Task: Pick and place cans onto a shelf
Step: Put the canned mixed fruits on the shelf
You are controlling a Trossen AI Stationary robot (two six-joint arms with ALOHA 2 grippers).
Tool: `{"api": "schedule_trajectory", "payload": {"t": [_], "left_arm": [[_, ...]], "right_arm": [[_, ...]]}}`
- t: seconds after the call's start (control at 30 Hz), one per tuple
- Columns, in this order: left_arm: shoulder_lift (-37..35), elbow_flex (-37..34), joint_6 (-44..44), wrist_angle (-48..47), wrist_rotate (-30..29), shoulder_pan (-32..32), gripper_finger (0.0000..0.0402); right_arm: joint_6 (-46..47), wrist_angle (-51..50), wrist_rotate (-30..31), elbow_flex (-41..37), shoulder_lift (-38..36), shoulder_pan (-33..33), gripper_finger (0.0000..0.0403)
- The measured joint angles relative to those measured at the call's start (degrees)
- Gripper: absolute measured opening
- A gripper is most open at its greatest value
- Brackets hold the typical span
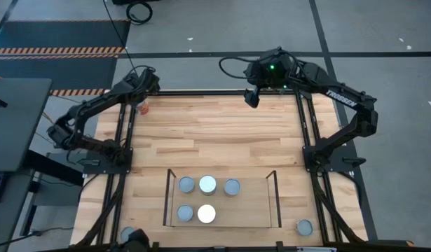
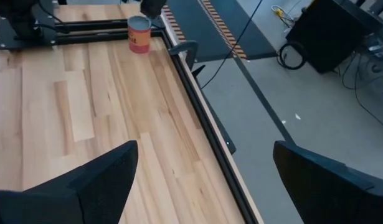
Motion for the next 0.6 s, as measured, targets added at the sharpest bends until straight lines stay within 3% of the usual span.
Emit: {"api": "schedule_trajectory", "payload": {"t": [0.07,0.17,0.33,0.43,0.53,0.6], "left_arm": [[2.20,0.00,-1.31,1.16,-2.75,0.05,0.0352],[5.11,0.11,-2.38,3.52,-2.03,1.28,0.0351],[9.90,3.73,-5.51,-2.12,-2.84,2.49,0.0340],[12.36,6.23,-4.65,-6.63,0.23,3.15,0.0337],[14.60,7.15,2.71,-4.58,5.26,4.22,0.0336],[15.86,7.13,2.94,-5.91,8.11,5.22,0.0335]], "right_arm": [[-0.29,-0.10,-1.45,0.00,0.00,-0.81,0.0382],[-1.90,-1.09,-2.96,0.00,0.00,-1.41,0.0382],[-2.96,-5.31,-3.30,0.00,0.00,-1.54,0.0381],[-2.97,-8.80,-3.30,0.00,0.00,-1.55,0.0378],[-3.76,-10.98,-3.30,0.00,0.00,-1.82,0.0376],[-4.84,-11.55,-3.30,0.00,0.00,-2.17,0.0375]]}}
